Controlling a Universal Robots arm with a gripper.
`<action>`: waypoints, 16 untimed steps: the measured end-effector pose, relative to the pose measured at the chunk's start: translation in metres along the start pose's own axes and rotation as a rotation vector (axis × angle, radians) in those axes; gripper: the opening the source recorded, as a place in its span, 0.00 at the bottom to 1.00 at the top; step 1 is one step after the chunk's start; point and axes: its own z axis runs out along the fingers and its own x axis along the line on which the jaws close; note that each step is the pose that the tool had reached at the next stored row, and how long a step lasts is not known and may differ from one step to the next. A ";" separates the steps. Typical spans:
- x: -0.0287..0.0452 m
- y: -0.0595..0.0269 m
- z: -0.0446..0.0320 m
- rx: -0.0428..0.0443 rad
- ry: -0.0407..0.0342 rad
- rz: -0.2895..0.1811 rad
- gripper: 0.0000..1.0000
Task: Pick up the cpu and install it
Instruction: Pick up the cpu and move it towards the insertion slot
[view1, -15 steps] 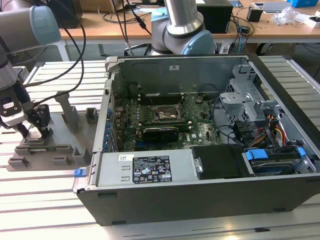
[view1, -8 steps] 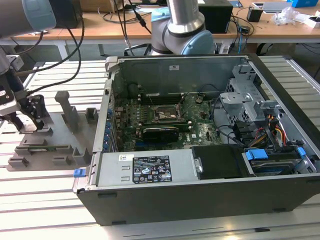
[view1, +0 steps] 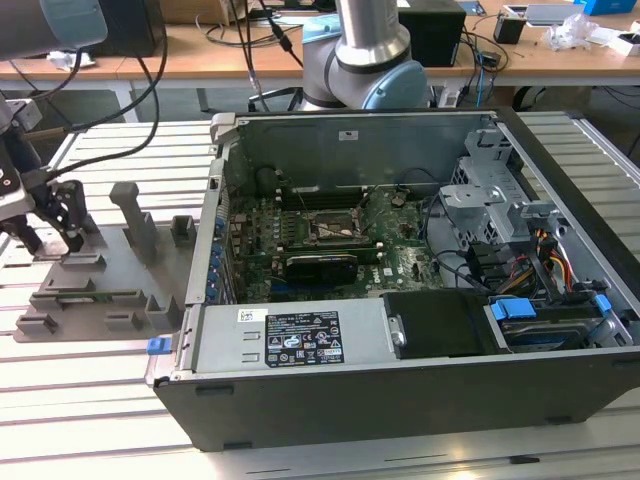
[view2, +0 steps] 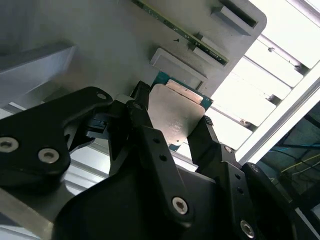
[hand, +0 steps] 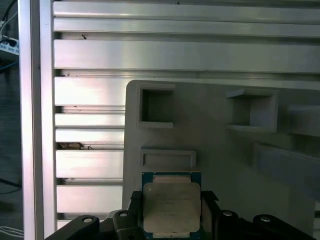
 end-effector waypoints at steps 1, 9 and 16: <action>-0.0001 -0.0001 -0.0020 0.0000 0.0000 0.000 0.55; -0.0006 -0.0009 -0.0193 0.0000 0.0000 0.000 0.55; -0.0011 -0.0017 -0.0369 0.0000 0.0000 0.000 0.55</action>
